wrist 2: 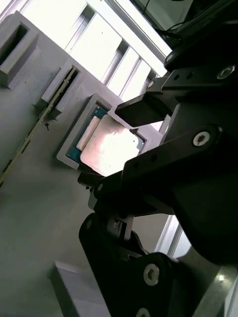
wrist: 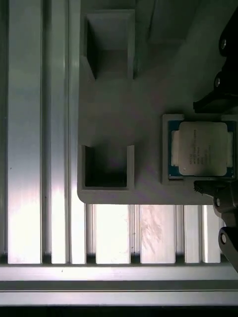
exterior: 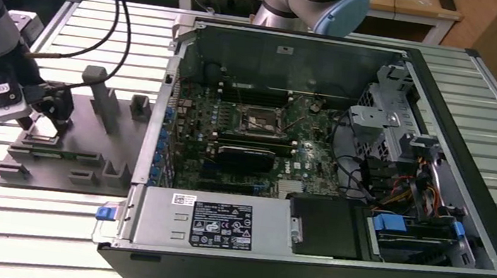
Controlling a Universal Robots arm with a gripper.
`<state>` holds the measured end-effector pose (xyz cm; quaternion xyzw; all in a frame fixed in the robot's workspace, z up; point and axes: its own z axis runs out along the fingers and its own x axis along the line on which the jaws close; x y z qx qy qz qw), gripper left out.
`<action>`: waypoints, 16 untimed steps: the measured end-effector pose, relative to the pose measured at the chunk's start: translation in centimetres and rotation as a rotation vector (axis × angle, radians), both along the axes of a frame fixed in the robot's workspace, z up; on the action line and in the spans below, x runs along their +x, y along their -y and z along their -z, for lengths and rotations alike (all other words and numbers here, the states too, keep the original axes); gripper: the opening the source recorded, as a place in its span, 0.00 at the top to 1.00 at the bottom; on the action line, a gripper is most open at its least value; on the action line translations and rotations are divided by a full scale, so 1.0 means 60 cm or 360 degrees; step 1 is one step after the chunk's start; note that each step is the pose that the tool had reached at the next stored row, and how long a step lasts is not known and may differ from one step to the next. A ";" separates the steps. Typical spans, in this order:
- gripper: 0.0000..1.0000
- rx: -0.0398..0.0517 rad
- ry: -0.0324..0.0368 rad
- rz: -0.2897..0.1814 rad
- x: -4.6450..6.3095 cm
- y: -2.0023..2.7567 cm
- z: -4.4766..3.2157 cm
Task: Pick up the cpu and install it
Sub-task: 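Pick up the cpu and move it towards the insertion slot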
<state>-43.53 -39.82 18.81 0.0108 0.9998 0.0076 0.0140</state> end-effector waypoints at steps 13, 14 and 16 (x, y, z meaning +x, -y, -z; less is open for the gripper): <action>0.35 0.0000 0.0000 -0.0004 -0.002 -0.0022 0.008; 0.35 0.0002 0.0000 -0.0004 -0.002 -0.0023 0.009; 0.35 0.0006 0.0000 -0.0004 -0.002 -0.0025 0.009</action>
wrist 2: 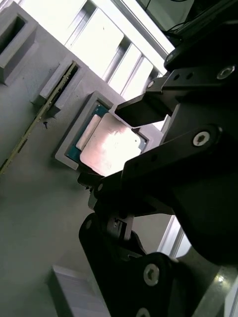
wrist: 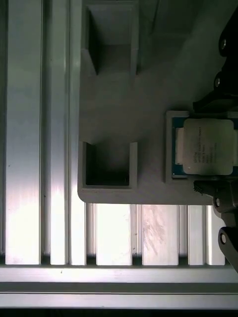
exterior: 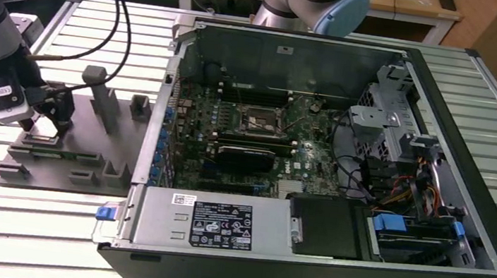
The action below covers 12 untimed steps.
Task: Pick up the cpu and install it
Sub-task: 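Pick up the cpu and move it towards the insertion slot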
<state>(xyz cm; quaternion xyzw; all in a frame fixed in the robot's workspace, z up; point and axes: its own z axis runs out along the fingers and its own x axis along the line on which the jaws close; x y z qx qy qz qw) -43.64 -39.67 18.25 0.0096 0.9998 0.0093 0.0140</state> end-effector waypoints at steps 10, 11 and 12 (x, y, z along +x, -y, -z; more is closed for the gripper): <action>0.35 0.0003 0.0000 0.0000 0.000 -0.0005 0.000; 0.35 0.0003 0.0000 0.0000 0.000 -0.0006 0.000; 0.35 0.0003 0.0000 0.0000 0.000 -0.0006 0.000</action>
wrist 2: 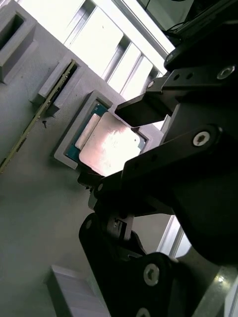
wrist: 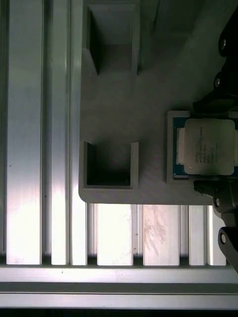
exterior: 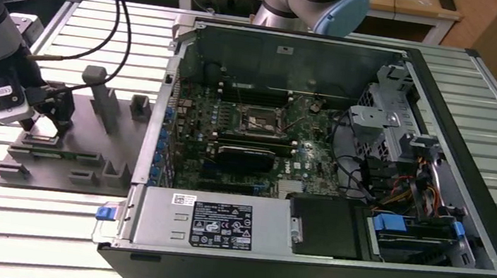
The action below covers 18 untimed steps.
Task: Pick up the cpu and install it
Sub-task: 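Pick up the cpu and move it towards the insertion slot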
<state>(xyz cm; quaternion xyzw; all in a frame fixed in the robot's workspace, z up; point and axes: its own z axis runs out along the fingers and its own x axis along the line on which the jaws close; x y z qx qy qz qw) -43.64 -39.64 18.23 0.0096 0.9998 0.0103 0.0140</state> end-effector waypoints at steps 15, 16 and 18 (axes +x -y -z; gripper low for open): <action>0.45 0.0000 0.0000 0.0000 0.000 -0.0003 -0.001; 0.45 0.0000 0.0000 0.0000 0.000 -0.0003 -0.002; 0.45 0.0000 0.0000 0.0000 0.000 -0.0002 -0.005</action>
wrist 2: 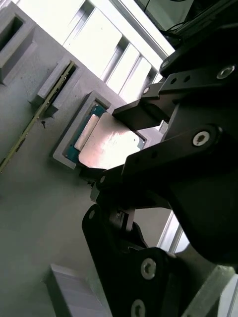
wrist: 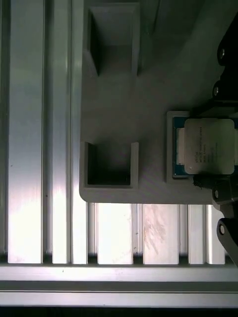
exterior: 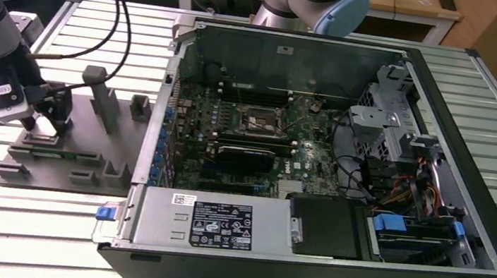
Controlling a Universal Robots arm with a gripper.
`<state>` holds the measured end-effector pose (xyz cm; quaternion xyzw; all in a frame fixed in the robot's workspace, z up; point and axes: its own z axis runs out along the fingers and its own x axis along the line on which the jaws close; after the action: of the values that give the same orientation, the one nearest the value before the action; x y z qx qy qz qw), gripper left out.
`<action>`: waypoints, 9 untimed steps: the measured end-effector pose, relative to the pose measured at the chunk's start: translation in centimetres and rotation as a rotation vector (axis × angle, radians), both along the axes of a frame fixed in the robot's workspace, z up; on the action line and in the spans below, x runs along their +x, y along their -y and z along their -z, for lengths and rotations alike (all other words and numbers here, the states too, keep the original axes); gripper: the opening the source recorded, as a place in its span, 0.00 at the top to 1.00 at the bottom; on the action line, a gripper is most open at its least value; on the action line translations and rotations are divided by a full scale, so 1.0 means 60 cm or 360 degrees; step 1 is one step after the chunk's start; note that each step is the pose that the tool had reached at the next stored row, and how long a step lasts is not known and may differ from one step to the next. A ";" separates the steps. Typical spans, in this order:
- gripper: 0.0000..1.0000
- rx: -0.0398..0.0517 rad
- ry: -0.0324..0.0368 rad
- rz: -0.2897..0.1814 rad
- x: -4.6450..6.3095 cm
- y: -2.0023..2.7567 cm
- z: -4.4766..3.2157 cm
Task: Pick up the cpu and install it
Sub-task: 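Pick up the cpu and move it towards the insertion slot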
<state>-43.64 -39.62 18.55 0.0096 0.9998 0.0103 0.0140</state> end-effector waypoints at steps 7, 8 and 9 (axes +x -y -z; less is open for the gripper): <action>0.45 0.0000 0.0000 0.0000 0.000 0.0000 -0.013; 0.45 0.0000 0.0000 0.0000 0.000 0.0000 -0.015; 0.45 0.0000 0.0000 0.0000 0.000 0.0000 -0.017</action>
<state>-43.64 -39.62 19.57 0.0096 0.9998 0.0104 0.0139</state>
